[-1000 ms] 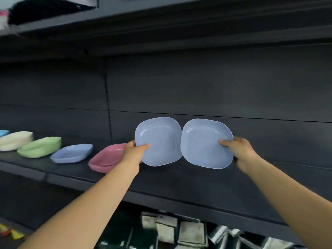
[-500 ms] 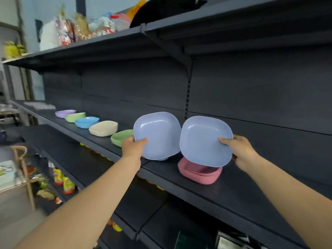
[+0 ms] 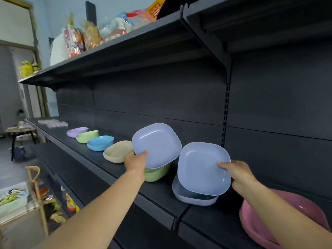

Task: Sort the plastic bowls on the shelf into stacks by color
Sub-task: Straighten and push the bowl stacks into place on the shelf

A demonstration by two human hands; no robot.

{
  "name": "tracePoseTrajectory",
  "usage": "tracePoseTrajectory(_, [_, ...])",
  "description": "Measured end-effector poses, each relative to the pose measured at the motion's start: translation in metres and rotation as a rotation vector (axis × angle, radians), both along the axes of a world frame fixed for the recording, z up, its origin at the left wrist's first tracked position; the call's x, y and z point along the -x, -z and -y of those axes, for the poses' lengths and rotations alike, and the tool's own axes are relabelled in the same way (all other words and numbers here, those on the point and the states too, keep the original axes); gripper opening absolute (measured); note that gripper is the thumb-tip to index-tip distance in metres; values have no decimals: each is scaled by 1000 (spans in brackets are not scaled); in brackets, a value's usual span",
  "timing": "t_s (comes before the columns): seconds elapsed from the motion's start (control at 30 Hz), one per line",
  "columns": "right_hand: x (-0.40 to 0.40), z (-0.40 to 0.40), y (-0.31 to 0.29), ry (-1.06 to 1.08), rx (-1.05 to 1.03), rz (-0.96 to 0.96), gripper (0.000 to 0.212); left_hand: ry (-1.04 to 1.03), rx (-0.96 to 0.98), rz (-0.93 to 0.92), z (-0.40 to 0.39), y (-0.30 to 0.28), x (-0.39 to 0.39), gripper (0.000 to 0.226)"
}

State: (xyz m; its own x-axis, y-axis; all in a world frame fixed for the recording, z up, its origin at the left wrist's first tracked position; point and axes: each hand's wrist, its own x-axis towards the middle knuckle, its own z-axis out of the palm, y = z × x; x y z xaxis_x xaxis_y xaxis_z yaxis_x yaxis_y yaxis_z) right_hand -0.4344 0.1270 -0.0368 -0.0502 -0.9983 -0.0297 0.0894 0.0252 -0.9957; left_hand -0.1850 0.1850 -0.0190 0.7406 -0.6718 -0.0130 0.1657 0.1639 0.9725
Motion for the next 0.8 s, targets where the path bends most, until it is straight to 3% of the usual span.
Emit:
tracePoseTrajectory(0.07, [-7,7,11,31,-40,-1,10,11,10,-12,12,4,-4,8])
tracePoseTrajectory(0.2, [-13,16,31,110,-60,-70,8,115,-7,-26,36,8,-12,17])
tracePoseTrajectory(0.4, [-19,18,42,162,-20,-344,27,340,-57,-88,59,19,-13,35])
tracePoseTrajectory(0.53, [-27,7,42,146,-42,-448,17,470,-49,-96,61,27,-14,34])
tracePoseTrajectory(0.7, [-34,-12,36,274,129,-270,31,554,-56,13,59,33,-11,15])
tracePoseTrajectory(0.8, [-39,-27,31,313,298,-123,36,609,-44,42,60,37,-3,18])
